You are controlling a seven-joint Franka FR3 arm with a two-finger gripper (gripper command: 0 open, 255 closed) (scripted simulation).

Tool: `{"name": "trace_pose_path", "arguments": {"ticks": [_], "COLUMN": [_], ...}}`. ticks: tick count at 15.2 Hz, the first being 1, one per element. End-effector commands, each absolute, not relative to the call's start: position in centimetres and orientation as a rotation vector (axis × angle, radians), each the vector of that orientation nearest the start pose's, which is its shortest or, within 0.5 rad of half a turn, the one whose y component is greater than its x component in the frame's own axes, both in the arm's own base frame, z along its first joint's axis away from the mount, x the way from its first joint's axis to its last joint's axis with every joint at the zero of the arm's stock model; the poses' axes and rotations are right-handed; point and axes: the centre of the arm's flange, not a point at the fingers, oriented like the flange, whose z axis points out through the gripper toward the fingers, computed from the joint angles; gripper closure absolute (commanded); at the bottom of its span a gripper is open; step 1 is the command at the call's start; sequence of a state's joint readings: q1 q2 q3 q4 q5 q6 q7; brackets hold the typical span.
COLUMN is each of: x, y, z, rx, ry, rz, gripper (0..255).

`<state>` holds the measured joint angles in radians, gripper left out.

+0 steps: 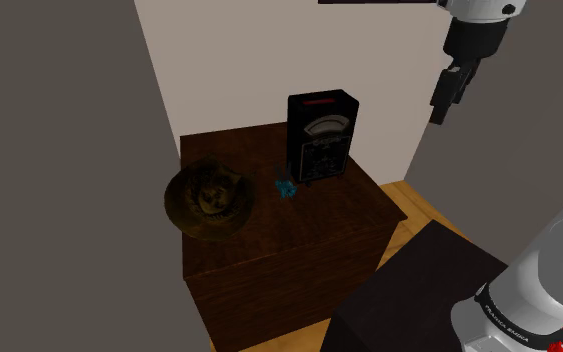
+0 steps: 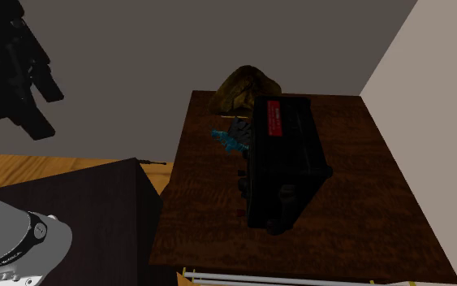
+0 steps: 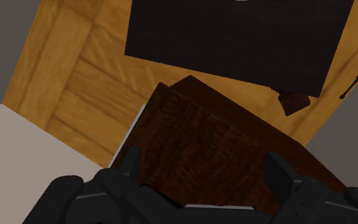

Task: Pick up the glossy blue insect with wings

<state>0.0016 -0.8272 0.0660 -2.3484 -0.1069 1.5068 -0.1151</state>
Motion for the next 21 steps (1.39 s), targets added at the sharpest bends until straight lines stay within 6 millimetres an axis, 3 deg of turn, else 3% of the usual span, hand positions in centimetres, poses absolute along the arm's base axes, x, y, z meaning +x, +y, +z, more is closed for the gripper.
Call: {"name": "trace_pose_path", "arguments": {"ticks": [1, 21], "x": [28.9, 45.1], "y": [1.4, 6.7], "z": [60.1, 43.0], "rx": [-3.286, -3.098], "ry": [-0.255, -0.206], "rz": [0.034, -0.187], "gripper": [0, 0]}}
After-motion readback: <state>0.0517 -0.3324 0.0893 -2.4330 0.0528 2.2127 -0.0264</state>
